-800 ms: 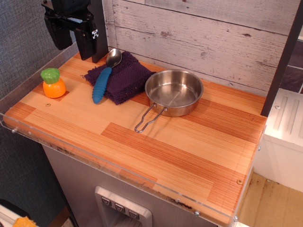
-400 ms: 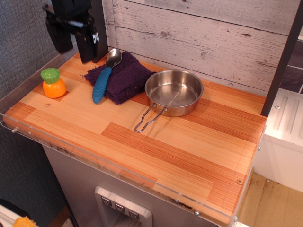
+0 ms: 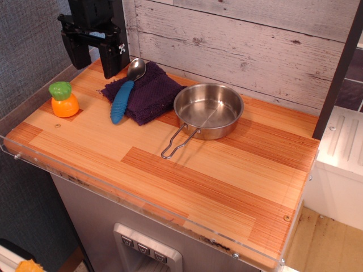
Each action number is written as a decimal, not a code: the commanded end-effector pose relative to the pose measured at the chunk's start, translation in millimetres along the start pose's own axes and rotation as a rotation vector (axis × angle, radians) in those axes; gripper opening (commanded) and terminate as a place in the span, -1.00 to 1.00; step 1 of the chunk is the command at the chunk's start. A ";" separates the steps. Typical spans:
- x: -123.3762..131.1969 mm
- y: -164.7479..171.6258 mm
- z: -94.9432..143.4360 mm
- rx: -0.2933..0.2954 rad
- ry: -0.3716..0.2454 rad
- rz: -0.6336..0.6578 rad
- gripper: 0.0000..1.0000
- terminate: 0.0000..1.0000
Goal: Take the spoon off the cloth and move it to the right of the pot.
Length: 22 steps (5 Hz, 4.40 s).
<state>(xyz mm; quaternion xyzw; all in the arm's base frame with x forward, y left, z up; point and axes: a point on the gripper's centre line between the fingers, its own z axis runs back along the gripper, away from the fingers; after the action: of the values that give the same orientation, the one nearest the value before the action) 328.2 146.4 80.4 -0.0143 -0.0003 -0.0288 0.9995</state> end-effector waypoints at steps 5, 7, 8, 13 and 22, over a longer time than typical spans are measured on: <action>36.3 -5.7 -27.8 0.127 0.025 0.069 1.00 -1.00; 35.5 3.5 -32.1 0.103 0.009 0.097 1.00 -1.00; 35.8 3.3 -33.4 0.102 0.010 0.101 1.00 -1.00; 37.9 -11.3 -39.8 0.114 0.025 0.068 1.00 -1.00; 8.5 -43.6 50.5 0.014 -0.081 0.032 -1.00 -1.00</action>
<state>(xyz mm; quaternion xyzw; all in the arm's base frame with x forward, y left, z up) 332.6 101.2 107.8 -0.0227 -0.0037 -0.0068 0.9997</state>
